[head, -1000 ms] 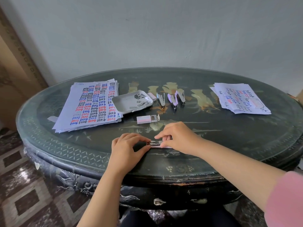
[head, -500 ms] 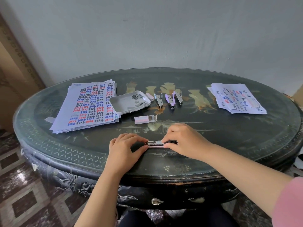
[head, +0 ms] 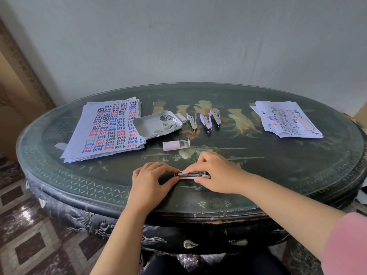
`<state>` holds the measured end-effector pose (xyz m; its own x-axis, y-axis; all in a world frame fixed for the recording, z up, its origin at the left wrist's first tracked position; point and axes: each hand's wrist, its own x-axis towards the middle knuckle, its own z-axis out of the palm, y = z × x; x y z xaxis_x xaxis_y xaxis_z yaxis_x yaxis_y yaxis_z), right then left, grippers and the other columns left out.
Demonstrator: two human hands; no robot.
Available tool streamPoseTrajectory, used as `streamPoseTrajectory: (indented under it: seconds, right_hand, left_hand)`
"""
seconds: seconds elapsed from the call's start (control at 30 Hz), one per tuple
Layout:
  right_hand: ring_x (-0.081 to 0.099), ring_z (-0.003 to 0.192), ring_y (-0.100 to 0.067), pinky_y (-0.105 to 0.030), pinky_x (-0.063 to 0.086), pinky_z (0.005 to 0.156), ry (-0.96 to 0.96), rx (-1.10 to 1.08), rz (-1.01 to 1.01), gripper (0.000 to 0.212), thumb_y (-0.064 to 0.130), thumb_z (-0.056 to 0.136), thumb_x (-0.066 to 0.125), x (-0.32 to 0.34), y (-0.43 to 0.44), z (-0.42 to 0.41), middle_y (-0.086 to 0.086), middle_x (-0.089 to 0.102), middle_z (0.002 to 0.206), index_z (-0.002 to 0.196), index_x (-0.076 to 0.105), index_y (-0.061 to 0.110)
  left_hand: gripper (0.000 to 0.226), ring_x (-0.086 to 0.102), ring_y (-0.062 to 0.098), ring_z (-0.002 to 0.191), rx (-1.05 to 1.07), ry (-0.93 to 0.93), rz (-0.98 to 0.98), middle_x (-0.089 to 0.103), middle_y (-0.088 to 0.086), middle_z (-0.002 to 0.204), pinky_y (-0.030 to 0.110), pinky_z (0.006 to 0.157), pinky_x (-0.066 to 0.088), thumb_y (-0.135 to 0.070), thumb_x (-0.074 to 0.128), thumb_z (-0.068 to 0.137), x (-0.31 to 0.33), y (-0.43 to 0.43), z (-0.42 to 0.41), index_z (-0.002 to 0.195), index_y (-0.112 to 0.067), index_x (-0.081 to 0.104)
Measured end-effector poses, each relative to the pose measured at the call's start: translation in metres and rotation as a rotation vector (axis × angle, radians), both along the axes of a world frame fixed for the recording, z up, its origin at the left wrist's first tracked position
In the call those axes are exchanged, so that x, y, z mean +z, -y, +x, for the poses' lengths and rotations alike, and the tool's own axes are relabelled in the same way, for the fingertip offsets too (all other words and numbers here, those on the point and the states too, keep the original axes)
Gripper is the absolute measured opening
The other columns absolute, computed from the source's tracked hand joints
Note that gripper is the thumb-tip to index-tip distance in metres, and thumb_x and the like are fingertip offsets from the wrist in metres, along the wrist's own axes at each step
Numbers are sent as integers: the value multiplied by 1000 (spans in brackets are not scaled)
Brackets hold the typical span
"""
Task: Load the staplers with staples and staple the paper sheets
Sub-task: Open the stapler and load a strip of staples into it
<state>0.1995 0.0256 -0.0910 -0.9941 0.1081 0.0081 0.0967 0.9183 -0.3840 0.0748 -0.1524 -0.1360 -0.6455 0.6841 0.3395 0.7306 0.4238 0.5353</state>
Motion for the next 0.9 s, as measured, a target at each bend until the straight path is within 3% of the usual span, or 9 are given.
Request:
streamPoseTrajectory:
  seconds: [0.1,0.27,0.33,0.43,0.57,0.73,0.83,0.9]
  right_hand:
    - [52,93,-8,-26,45,82,-74,-88,-189,41,23,88,63,-1,-1,2,8,54,99,121,54,44]
    - [67,86,2,-31,54,88,-327,-309,-277,20,24,79,77,-17,-6,19,13,73,88,95,67,26]
    - [68,86,2,-29,55,88,-460,-307,-293,23,21,76,79,-24,-2,22,10,75,90,99,75,20]
    - [67,81,-10,-31,55,78,-529,-213,-237,30,15,79,77,-31,1,21,4,75,88,108,73,21]
    - [56,76,-12,-29,51,70,-497,-86,-64,24,25,87,64,-39,0,15,5,62,80,110,73,29]
    - [50,90,-6,-15,40,85,-351,-105,-68,41,47,87,54,-32,2,20,9,55,93,124,62,34]
    - [44,108,-6,-25,35,99,-116,-134,59,47,50,84,57,-17,-11,30,13,50,111,129,47,40]
    - [41,111,-9,-32,37,100,94,-168,162,43,51,82,58,-3,-26,39,12,45,115,122,45,39]
  left_hand:
    - [12,47,-2,106,0,7,-2,57,-34,95,31,94,27,-50,66,79,1,0,0,91,-47,66]
    - [13,46,-3,109,-2,5,-1,58,-32,97,28,94,24,-50,65,80,0,0,0,92,-47,66]
    - [12,47,-3,109,-5,2,-1,59,-32,98,29,95,25,-50,66,80,0,1,0,92,-46,66]
    - [12,47,-2,110,-5,-2,-11,60,-31,99,30,96,26,-50,66,80,-1,0,0,92,-47,65]
    - [11,46,-3,108,-3,-10,-12,57,-34,96,28,93,24,-49,66,80,0,1,1,91,-47,66]
    - [11,47,-3,108,0,-12,-13,58,-33,96,29,94,25,-49,66,80,0,0,0,91,-47,66]
    - [11,45,-4,107,-6,-5,-12,58,-33,97,29,94,24,-49,66,81,0,1,0,92,-47,66]
    - [11,45,-4,107,-8,-3,-9,58,-32,98,29,94,24,-49,65,81,0,1,1,92,-47,65]
